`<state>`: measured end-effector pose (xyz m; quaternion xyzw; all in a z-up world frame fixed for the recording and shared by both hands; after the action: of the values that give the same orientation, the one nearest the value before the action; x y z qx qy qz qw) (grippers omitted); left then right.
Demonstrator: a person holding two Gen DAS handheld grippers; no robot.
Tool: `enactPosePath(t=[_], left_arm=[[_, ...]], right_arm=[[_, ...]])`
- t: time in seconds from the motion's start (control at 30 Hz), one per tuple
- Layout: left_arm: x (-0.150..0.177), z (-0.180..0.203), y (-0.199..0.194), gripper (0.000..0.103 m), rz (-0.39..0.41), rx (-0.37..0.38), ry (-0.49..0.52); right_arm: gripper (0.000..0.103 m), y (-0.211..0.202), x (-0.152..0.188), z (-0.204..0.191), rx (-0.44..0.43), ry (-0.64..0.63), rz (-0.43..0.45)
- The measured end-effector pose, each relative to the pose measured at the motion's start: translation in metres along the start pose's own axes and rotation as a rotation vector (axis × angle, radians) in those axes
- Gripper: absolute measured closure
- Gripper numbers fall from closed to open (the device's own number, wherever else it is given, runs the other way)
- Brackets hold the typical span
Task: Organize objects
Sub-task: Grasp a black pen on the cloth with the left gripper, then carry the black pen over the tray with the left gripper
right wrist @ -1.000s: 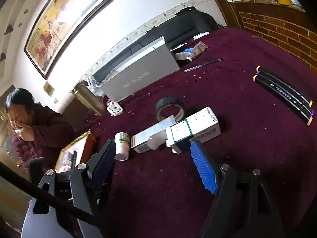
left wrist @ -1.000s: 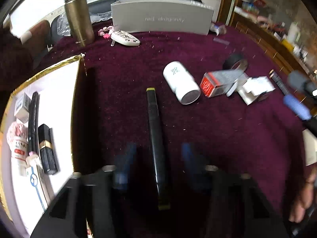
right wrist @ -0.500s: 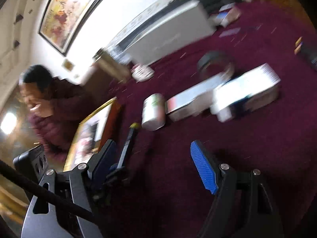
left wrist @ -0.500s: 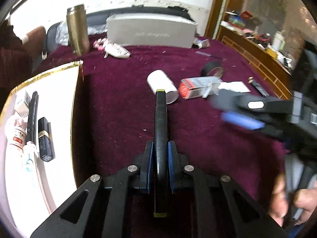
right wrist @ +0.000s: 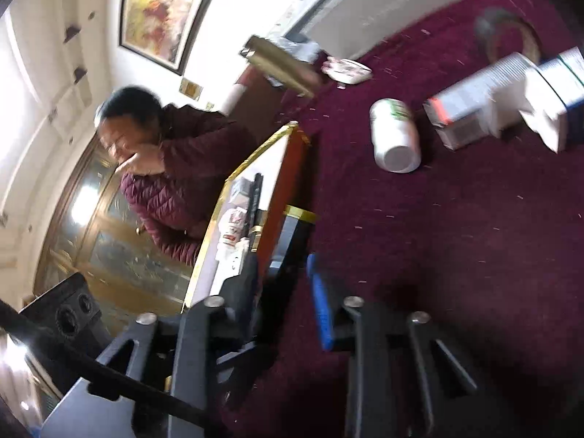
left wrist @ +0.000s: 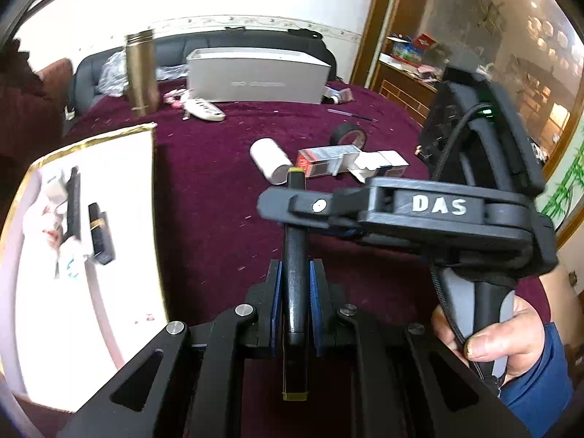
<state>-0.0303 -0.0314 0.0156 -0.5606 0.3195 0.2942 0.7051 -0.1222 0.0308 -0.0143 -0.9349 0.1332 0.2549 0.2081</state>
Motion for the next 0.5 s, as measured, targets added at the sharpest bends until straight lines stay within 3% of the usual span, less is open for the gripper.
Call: enactPosePath(t=[0.07, 0.27, 0.5], left_arm=[[0.001, -0.013, -0.008, 0.092, 0.01, -0.022, -0.012], [0.0, -0.063, -0.044, 0.091, 0.07, -0.082, -0.06], [0.002, -0.138, -0.075, 0.091, 0.099, -0.185, -0.144]], right_arm=[[0.083, 0.004, 0.004, -0.016, -0.008, -0.023, 0.004], [0.084, 0.045, 0.02, -0.069, -0.009, -0.102, -0.056], [0.084, 0.123, 0.039, -0.118, -0.031, -0.138, -0.163]])
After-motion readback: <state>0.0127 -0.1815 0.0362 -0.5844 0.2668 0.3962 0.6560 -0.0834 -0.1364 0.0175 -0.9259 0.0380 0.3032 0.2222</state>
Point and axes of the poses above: each gripper's, at about its wrist camera, not at the fingertips, and y roughly the way its jaws point, z to its right, x to its underside, the point moved 5 cm from there along y, roughly the way its jaws point, and after that the axes turned 10 degrees about z, right-handed, at the moved point
